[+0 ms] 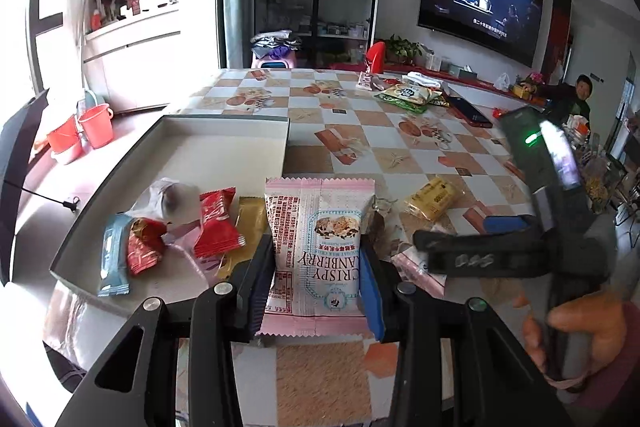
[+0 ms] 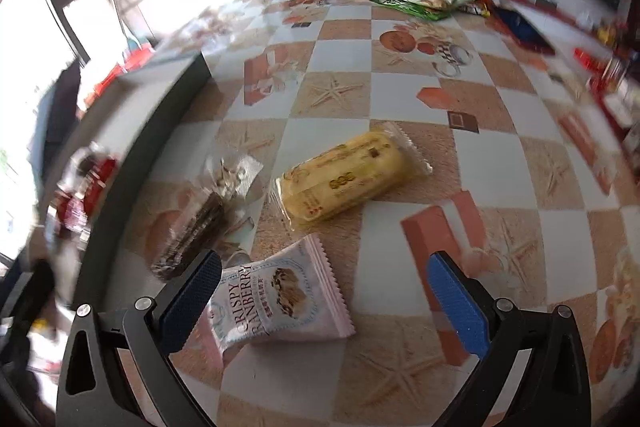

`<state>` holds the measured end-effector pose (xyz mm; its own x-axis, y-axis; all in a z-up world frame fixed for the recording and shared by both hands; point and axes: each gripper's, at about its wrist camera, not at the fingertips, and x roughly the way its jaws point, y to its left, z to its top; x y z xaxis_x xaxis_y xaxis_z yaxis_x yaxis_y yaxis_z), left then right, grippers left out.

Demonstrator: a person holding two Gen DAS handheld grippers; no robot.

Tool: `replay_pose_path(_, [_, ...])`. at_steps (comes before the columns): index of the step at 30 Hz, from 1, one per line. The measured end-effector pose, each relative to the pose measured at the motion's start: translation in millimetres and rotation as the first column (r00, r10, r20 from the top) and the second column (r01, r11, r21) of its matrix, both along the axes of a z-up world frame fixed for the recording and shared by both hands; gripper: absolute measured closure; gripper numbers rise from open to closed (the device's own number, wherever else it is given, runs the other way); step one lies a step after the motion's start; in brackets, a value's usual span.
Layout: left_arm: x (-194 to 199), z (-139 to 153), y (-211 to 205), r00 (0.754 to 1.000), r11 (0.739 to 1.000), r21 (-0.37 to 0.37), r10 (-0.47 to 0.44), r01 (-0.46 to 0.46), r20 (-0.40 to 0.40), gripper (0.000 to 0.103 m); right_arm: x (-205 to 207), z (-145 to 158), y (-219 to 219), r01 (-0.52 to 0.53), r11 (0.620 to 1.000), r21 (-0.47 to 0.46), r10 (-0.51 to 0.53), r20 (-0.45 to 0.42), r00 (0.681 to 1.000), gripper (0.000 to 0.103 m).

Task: Organize snacks
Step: 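Lift the cranberry packet with the left tool while the right tool grasps a second cranberry packet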

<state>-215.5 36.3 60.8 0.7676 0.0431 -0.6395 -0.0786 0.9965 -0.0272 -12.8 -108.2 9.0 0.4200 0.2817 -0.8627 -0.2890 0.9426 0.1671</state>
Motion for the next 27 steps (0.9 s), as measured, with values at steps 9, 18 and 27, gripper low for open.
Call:
replay_pose_path(9, [-25.0, 5.6, 2.0, 0.999, 0.999, -0.043, -0.013, 0.015, 0.046, 0.060, -13.3, -6.4, -46.6, 0.025, 0.990, -0.136, -0.015, 0.072, 0.997, 0.000])
replay_pose_path(18, [-58.1, 12.4, -0.9, 0.996, 0.997, -0.070, -0.021, 0.027, 0.090, 0.060, -24.8, 15.5, -152.9, 0.235, 0.959, 0.159, -0.234, -0.024, 0.972, 0.000])
replay_pose_path(27, [-73.8, 6.6, 10.0, 0.997, 0.996, -0.084, 0.009, -0.003, 0.073, 0.060, -23.4, -0.6, -124.5, 0.294, 0.948, 0.123, -0.275, -0.150, 0.950, 0.000])
